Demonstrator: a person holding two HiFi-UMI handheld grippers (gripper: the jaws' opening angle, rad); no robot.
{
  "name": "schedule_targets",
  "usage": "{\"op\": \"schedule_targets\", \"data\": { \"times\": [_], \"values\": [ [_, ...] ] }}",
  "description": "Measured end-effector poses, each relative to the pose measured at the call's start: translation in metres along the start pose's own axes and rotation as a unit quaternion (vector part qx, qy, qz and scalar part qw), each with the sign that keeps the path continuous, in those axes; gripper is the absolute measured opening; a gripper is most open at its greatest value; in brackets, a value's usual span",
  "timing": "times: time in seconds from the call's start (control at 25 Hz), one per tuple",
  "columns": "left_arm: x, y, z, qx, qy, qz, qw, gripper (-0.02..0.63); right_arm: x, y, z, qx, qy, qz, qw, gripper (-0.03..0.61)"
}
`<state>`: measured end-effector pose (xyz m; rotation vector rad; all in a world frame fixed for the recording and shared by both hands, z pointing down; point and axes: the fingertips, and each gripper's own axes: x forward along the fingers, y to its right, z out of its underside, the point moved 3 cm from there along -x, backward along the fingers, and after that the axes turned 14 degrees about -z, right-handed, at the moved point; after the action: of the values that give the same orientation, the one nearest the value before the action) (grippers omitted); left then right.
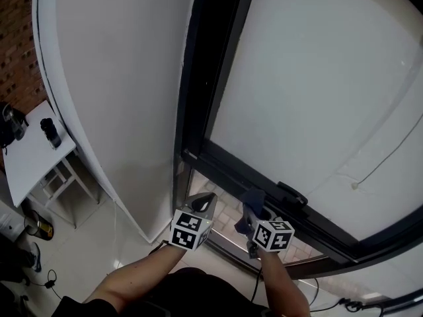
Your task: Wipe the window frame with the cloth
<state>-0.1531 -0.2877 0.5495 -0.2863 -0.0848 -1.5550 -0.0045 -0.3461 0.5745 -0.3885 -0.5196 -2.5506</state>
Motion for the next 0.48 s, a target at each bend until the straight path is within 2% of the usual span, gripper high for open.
{"op": "schedule_targets", "data": {
  "times": [0.2, 0.48],
  "values": [
    [0.001, -0.028, -0.007, 0.01, 0.004, -0.012, 0.9999, -0.006, 0.024, -0.008, -0.007, 0.01, 0.002, -0.009, 1.0, 0.129],
    [-0.001, -0.07, -0.015, 0.0, 0.002, -0.027, 0.9996, -0.006, 0.062, -0.024, -0.013, 0.01, -0.003, -0.019, 1.0, 0.129]
  ]
}}
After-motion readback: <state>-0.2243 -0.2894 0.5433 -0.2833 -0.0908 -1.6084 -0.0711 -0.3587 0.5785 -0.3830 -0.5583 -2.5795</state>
